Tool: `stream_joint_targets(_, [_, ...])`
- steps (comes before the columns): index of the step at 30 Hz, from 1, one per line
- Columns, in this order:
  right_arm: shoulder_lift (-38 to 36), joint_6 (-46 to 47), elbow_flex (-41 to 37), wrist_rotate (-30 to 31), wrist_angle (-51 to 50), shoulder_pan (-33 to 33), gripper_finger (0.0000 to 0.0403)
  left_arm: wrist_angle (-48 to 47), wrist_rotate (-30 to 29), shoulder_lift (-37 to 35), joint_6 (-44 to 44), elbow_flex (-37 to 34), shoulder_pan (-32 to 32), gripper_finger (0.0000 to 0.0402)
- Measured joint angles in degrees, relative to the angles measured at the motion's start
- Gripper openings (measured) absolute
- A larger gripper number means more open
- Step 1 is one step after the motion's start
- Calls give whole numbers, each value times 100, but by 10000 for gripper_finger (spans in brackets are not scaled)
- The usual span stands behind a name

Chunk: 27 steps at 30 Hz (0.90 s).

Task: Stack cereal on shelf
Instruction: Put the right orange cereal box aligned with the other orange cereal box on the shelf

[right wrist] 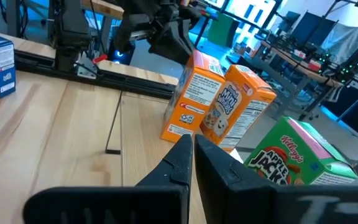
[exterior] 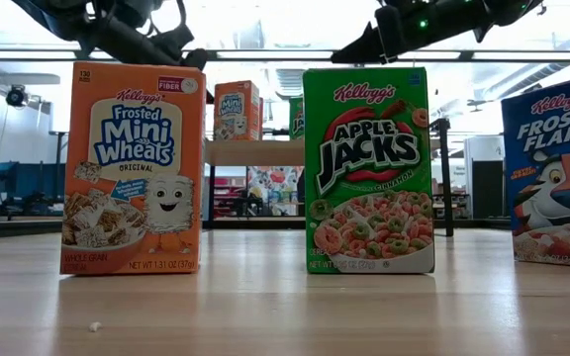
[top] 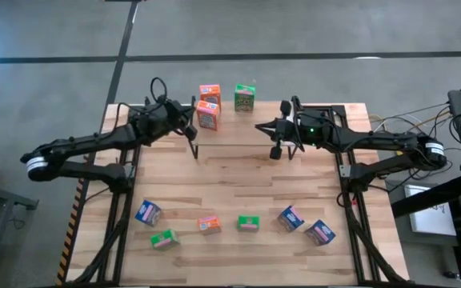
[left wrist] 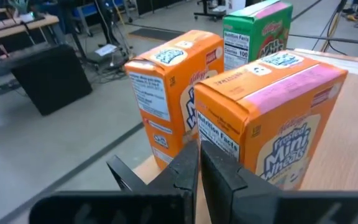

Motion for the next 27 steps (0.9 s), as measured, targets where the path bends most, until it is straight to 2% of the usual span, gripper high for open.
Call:
stream_joint_targets(8, [9, -24, 0, 2, -35, -13, 9, 28, 725, -26, -513, 0, -13, 0])
stream_joint_targets(23, [22, -20, 0, -4, -205, -13, 9, -351, 751, -255, -958, 0, -98, 0])
stream_joint_targets(27, [57, 78, -2, -447, -228, -38, 9, -360, 751, -438, -928, 0, -327, 0])
